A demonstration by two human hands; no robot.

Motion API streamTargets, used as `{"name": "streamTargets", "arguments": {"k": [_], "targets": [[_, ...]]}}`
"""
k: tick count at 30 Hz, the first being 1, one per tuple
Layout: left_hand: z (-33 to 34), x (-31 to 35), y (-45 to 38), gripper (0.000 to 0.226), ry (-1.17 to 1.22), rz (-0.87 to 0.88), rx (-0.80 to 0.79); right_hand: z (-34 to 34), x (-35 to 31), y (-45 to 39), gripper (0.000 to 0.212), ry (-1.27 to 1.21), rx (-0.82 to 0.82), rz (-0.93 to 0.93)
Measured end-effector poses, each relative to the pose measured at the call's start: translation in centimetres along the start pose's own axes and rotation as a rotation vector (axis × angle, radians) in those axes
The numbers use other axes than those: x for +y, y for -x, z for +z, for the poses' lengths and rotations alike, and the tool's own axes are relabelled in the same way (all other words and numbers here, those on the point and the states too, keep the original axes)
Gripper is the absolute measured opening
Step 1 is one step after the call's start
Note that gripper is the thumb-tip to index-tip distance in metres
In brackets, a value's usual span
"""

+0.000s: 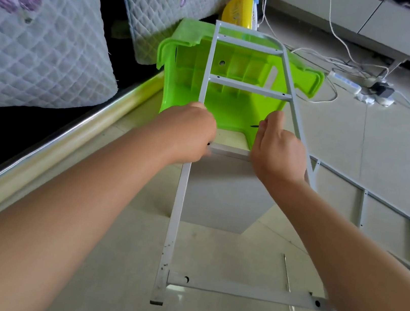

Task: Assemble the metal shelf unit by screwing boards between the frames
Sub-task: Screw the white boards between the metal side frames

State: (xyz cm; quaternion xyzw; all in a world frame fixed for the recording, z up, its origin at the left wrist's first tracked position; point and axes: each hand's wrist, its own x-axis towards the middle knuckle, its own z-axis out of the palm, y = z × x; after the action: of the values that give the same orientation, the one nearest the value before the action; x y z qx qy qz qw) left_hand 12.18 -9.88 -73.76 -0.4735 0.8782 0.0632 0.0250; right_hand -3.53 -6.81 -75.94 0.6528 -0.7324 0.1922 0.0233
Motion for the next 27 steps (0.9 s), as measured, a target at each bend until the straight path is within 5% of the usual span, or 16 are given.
{"name": "streamTargets", "arguments": {"k": [11,17,19,23,27], "targets": [[-0.5,0.3,1.2,0.026,-0.063,0.083,0.063,-0.6,-0.4,1.0,0.029,0.055,-0.013,0.019],[0.0,0.4,2.8,0.049,0.143,-0.123,0.136,-0.5,-0.3,1.5,0.027,0.006,0.001,0.024],[0.4,0.1,3.5,0.066,0.236,-0.116,0.055,-0.4,-0.2,1.6,0.028,-0.016,0.022,0.004],[1.5,-0.5,4.1,0.064,0.314,-0.036,-0.082,-0.1,-0.2,2.0,0.041,-0.055,0.132,-0.073],[2.1,-0.8,4.2,0.068,0.395,-0.010,-0.118,-0.3,-0.4,2.0,0.027,-0.049,0.111,-0.070]]}}
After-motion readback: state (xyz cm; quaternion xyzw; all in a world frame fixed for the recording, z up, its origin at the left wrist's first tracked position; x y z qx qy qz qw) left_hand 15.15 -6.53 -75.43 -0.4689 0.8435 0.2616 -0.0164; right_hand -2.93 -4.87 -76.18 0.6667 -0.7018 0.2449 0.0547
